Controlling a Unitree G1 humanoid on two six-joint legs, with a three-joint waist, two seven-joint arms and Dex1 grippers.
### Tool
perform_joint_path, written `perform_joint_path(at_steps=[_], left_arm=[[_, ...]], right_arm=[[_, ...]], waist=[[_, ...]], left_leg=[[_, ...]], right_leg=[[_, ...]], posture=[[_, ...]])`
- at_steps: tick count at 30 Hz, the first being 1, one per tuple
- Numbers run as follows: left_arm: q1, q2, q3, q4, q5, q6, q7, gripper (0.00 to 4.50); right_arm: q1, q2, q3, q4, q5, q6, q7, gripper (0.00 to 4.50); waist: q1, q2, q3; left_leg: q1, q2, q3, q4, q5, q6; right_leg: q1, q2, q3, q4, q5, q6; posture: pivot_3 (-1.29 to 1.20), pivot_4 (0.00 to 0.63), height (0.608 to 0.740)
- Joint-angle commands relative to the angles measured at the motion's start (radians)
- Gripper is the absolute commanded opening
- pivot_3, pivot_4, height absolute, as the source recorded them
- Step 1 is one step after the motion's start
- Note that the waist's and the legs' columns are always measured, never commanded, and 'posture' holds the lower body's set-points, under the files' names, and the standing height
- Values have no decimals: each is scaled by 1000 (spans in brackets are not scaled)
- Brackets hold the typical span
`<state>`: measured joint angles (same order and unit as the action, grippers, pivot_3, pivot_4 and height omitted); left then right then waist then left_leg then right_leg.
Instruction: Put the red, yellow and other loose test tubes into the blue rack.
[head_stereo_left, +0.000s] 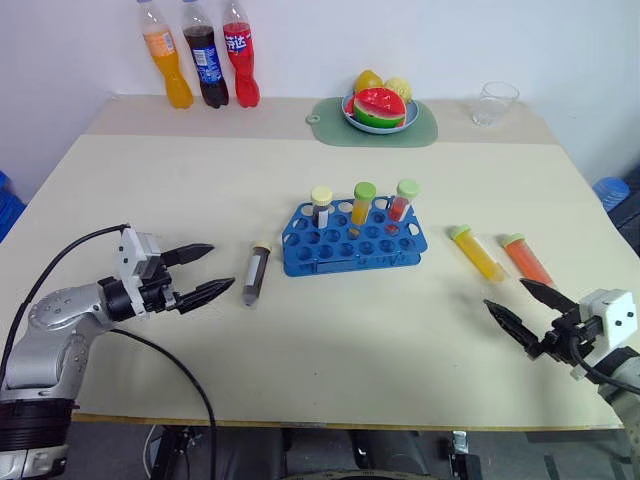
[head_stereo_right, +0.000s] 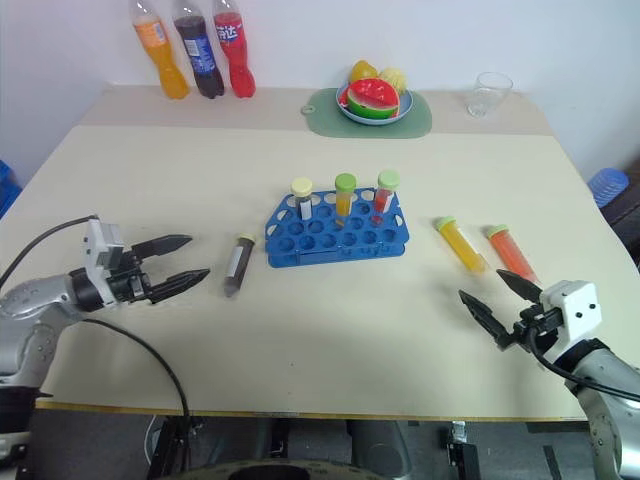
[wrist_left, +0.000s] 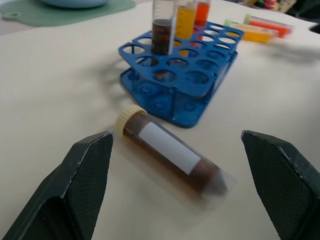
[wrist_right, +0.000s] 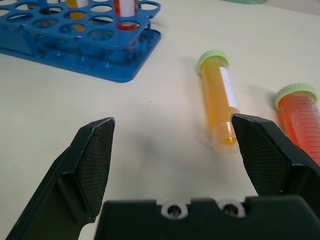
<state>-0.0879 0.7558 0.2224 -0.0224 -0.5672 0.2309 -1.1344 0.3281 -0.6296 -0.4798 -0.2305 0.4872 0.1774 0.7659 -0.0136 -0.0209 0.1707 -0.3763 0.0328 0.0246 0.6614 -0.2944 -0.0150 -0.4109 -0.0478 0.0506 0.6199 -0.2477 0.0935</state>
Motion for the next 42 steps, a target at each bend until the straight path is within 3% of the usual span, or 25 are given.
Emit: perform_joint_path(at_steps=[1,17,21,27,34,42], left_arm=[[3,16,24,-36,-3,-7,-12,4216],[-50,-31,-12,-102,-12,-21,-2,4216],[-68,-34,-41,-134,8,-45,-21,4216],[-104,-41,-105,-166,38,-82,-49,4216],[-155,-35,-152,-185,31,-66,-91,4216],[-165,-40,-172,-218,27,-41,-82,4216]], right_arm=[[-12,-14,-31,-11,10,-4,3,4137],[-99,-32,-40,-7,13,40,-26,4137],[-152,-65,-54,-16,8,127,-91,4137],[-333,-235,-3,73,4,470,-176,4137],[-669,-437,206,334,-23,736,-56,4137],[-995,-453,486,678,-163,749,119,4137]], waist=[[0,0,0],[0,0,0],[0,0,0],[-2,1,1],[-3,3,2],[-3,4,2]], left_leg=[[0,0,0,0,0,0],[-1,-1,0,0,0,1],[-1,-1,1,0,-1,1],[0,-1,3,0,-1,1],[-2,-2,3,0,-1,3],[-16,-2,5,3,-1,3]], right_leg=[[0,0,0,0,0,0],[0,0,0,-1,0,0],[0,0,0,-1,0,0],[0,0,1,-1,0,0],[-1,2,1,-1,0,0],[-16,2,1,1,3,4]], posture=[[0,150,740],[0,150,740],[0,150,740],[0,150,740],[0,150,740],[0,150,740]])
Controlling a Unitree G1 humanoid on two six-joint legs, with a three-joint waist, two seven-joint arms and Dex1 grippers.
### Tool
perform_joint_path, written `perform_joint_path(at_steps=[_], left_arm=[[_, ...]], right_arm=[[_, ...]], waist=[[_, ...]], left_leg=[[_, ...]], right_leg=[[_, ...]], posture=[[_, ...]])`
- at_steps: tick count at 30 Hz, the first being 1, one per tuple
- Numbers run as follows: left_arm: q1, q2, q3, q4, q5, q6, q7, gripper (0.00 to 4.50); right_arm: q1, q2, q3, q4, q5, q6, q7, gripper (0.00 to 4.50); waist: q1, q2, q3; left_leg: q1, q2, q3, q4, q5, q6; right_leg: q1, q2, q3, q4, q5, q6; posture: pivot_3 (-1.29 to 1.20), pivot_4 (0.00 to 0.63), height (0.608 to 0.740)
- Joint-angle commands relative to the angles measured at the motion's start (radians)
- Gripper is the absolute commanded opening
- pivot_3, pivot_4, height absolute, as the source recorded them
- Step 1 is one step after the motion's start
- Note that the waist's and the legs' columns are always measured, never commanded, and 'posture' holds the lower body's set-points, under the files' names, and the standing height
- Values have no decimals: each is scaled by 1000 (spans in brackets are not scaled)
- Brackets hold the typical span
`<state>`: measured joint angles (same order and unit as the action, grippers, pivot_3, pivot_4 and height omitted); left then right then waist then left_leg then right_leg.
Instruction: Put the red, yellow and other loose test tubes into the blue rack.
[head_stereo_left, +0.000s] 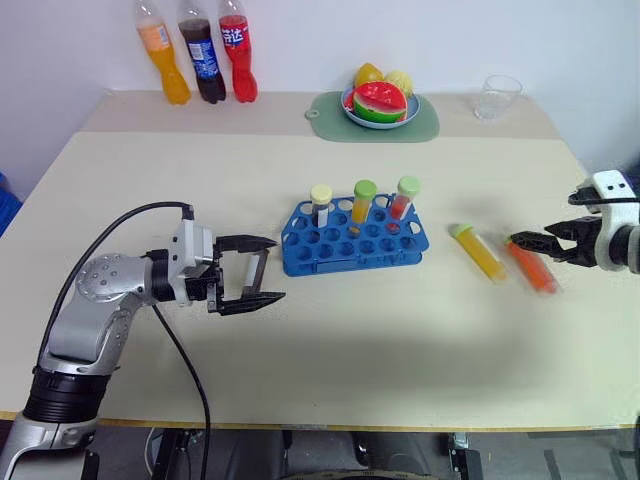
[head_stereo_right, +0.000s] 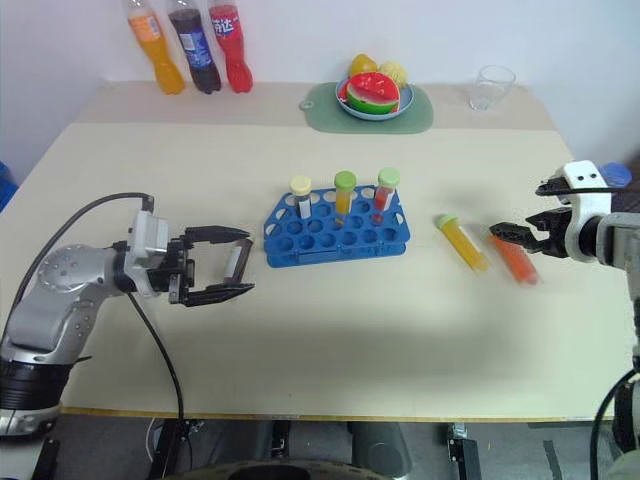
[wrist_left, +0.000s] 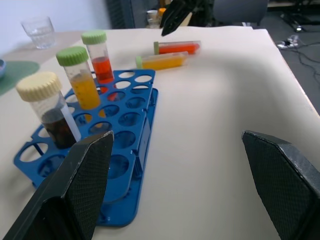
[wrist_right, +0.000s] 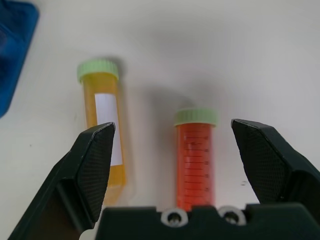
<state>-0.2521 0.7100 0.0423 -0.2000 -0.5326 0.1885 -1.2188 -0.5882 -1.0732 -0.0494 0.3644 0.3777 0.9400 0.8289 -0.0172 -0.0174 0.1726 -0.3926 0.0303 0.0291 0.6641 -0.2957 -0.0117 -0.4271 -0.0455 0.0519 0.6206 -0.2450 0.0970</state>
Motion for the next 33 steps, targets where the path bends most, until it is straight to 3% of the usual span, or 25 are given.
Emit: perform_joint_path(at_steps=[1,7,17,20,24,25,30,33], left_arm=[[8,8,11,-48,-9,3,4,4216],[43,19,28,-82,-18,17,13,4216],[131,29,60,-146,-32,27,41,4216],[144,28,62,-151,-37,27,48,4277],[149,28,63,-146,-38,21,52,4277],[149,27,64,-143,-38,20,52,4277],[148,14,65,-123,-31,6,64,4277],[145,3,63,-113,-29,-2,74,4277]], right_arm=[[-106,-4,80,121,-75,-26,69,4137],[-246,31,202,323,-200,-91,155,4137],[-357,73,326,554,-381,-222,272,4137],[-367,94,336,590,-419,-249,284,3200],[-375,110,333,615,-457,-286,284,1169],[-374,110,330,617,-465,-298,281,881],[-349,80,275,575,-452,-373,270,881],[-293,63,157,482,-367,-409,263,881]], waist=[[0,0,0],[1,1,1],[-1,2,1],[-1,2,1],[-1,2,1],[-2,2,1],[-2,2,1],[1,3,1]], left_leg=[[0,0,0,0,0,0],[0,0,1,0,-1,1],[0,0,1,0,-1,1],[0,0,1,1,-1,1],[1,0,1,2,0,1],[1,0,1,2,0,1],[1,-1,1,3,0,1],[2,-1,1,3,0,1]], right_leg=[[0,0,0,0,0,0],[0,0,0,0,0,0],[0,0,0,1,0,0],[0,0,0,2,0,0],[0,0,0,3,0,0],[0,0,0,4,0,0],[-1,-1,0,7,0,0],[-1,0,0,8,0,0]], posture=[[0,150,740],[0,150,740],[0,150,740],[0,150,740],[0,150,740],[0,150,740],[0,150,740],[0,150,740]])
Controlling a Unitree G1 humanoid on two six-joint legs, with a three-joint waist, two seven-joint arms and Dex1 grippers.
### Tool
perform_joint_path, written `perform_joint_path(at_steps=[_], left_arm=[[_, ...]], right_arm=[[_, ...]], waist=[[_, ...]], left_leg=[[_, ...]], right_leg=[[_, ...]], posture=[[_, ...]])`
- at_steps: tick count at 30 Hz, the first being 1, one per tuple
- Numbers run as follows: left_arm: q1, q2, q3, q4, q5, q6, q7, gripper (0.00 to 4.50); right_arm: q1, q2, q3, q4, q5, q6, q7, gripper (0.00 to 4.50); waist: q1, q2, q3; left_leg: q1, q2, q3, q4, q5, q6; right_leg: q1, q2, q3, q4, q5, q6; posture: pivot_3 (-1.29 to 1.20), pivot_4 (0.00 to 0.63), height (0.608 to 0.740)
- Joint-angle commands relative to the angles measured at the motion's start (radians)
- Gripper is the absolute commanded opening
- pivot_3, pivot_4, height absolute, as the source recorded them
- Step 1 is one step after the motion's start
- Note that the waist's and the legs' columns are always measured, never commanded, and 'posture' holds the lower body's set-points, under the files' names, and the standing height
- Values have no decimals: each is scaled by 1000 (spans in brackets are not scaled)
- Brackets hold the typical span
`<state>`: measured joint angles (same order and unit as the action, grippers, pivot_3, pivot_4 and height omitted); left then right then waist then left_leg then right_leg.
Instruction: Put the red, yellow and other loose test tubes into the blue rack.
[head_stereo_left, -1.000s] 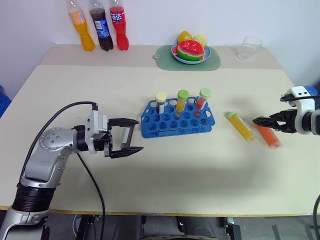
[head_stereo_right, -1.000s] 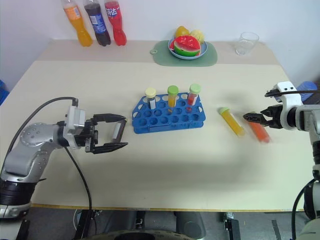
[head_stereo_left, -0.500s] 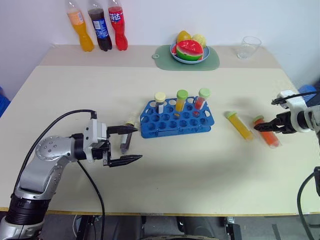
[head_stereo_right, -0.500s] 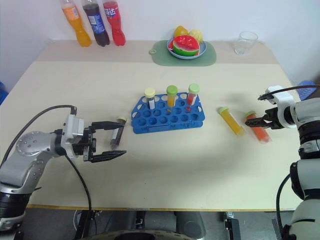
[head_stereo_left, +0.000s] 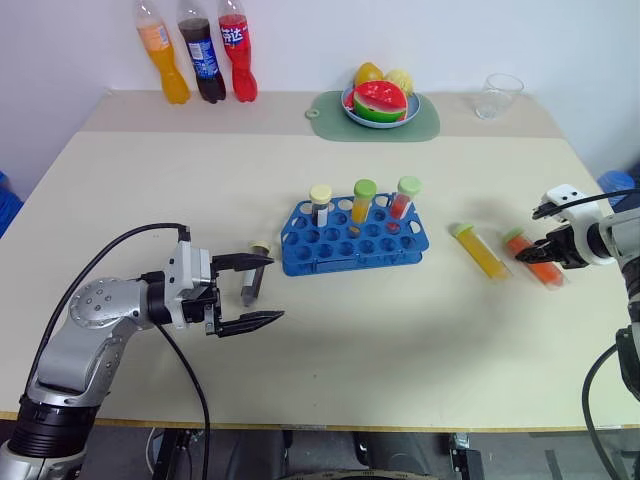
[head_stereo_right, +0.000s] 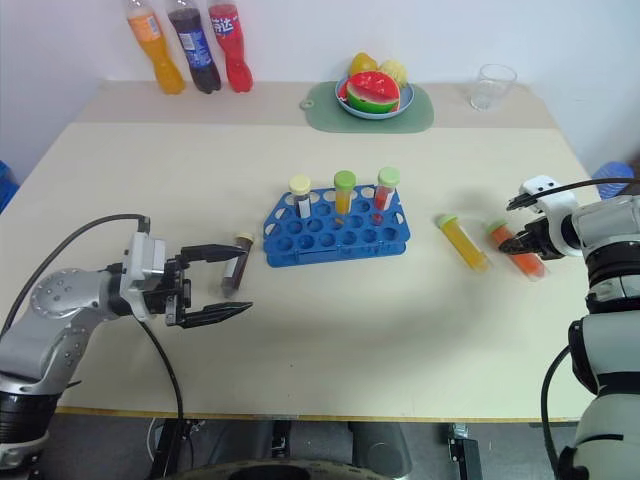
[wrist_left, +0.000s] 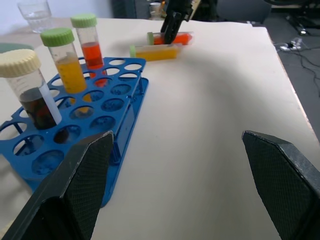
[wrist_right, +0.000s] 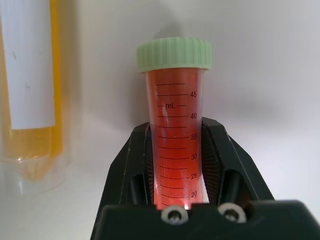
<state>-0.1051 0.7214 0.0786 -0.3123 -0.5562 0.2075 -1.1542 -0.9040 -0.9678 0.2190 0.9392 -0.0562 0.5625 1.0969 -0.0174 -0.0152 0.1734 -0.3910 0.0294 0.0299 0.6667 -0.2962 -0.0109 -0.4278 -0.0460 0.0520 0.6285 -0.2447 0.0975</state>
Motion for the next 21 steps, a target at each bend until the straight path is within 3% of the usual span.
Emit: perform_joint_path(at_steps=[1,5,8,11,14,21], left_arm=[[-3,-13,26,2,-5,-22,14,4277],[-15,-32,27,23,-4,-23,25,4277],[-45,-52,21,57,1,-28,32,4277],[-78,-72,10,99,17,-40,34,4277],[-120,-105,-9,131,10,-35,32,4277],[-199,-138,-32,217,24,-42,12,4277]], right_arm=[[65,-50,-157,-146,95,-46,-15,881],[249,-12,-407,-441,270,-11,-62,881],[451,130,-622,-774,449,-60,-114,881],[575,275,-702,-988,536,-81,-206,881],[670,467,-643,-1098,471,-283,-332,881],[689,682,-443,-1062,314,-589,-463,881]], waist=[[1,1,0],[4,1,0],[4,1,0],[2,1,-1],[1,1,-1],[-2,1,-1]], left_leg=[[0,0,0,0,0,0],[0,0,-1,0,0,0],[0,0,-2,0,0,0],[1,1,-4,0,0,0],[1,1,-3,1,0,0],[2,0,-3,1,1,-1]], right_leg=[[0,0,0,0,0,0],[0,0,0,1,0,1],[0,1,-1,2,0,1],[1,3,-1,3,0,1],[1,3,-1,3,1,1],[1,3,-1,4,1,1]], posture=[[0,150,740],[0,150,740],[0,150,740],[0,150,740],[0,150,740],[0,150,740]])
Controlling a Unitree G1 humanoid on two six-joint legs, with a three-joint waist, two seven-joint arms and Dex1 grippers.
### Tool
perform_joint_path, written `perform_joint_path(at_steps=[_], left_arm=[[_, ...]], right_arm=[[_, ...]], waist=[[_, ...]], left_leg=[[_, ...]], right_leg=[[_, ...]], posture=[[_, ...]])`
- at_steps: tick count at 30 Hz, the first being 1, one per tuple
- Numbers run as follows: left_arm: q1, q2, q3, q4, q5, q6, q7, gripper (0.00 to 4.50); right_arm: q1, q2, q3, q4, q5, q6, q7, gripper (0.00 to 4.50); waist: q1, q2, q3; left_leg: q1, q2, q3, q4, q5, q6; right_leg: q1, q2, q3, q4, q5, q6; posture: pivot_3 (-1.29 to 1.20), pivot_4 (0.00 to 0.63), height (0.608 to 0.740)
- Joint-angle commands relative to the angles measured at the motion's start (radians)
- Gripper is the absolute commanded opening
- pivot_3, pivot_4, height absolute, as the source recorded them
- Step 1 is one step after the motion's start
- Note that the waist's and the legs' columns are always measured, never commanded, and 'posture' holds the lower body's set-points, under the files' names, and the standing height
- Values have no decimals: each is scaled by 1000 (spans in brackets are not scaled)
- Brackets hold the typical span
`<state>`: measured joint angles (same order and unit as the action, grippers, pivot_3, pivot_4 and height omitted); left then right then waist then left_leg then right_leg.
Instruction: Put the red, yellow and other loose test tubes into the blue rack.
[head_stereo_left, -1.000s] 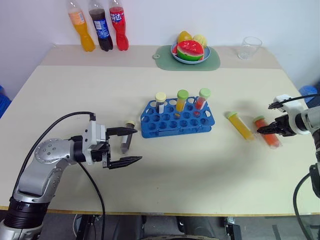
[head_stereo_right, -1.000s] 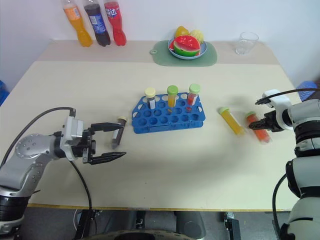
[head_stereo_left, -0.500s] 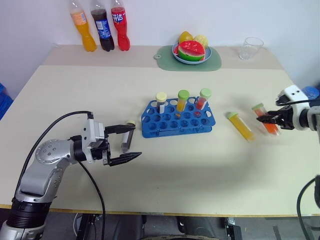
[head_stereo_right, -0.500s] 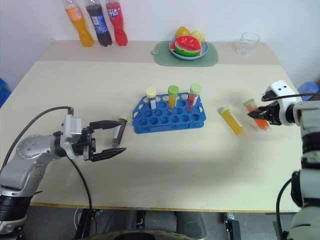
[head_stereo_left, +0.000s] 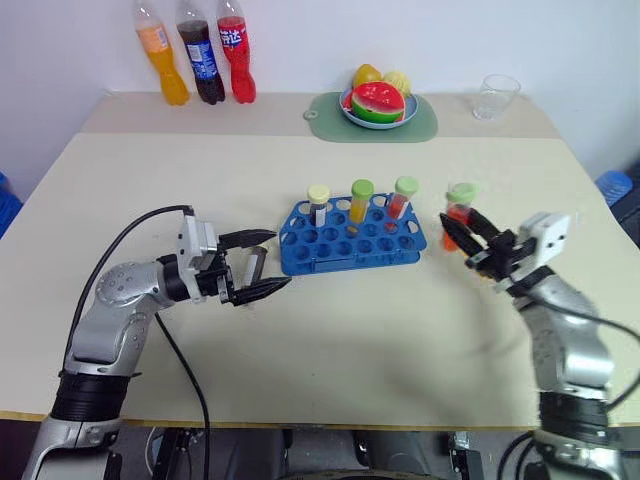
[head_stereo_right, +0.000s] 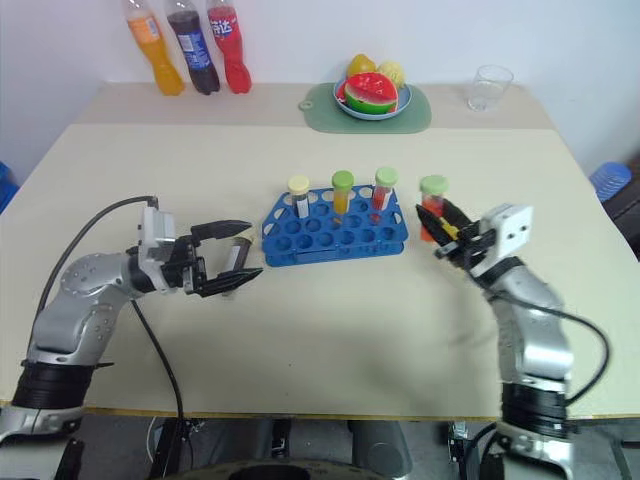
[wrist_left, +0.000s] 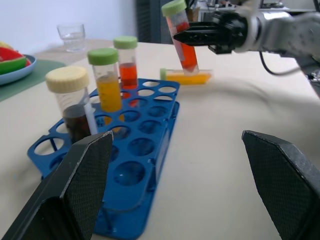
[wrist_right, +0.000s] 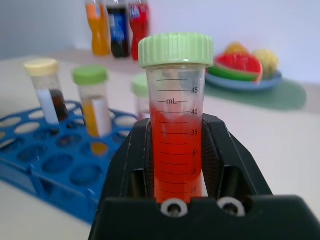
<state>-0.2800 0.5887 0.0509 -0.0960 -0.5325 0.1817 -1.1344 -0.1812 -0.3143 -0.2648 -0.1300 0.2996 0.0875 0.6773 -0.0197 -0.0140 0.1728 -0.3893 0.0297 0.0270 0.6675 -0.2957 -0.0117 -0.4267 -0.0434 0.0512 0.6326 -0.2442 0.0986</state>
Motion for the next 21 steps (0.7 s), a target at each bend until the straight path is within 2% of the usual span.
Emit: perform_joint_path(at_steps=[1,21], left_arm=[[-31,-8,-7,4,4,-16,-11,4277],[-13,23,18,-31,-4,-4,-10,4277]], right_arm=[[-42,42,51,27,-49,-138,-57,881],[-99,80,170,314,-64,-357,-66,881]], waist=[[0,0,0],[0,-1,-1]], left_leg=[[0,0,0,0,0,0],[2,0,0,0,0,-1]], right_leg=[[0,0,0,0,0,0],[2,-1,0,1,0,0]], posture=[[0,150,740],[0,150,740]])
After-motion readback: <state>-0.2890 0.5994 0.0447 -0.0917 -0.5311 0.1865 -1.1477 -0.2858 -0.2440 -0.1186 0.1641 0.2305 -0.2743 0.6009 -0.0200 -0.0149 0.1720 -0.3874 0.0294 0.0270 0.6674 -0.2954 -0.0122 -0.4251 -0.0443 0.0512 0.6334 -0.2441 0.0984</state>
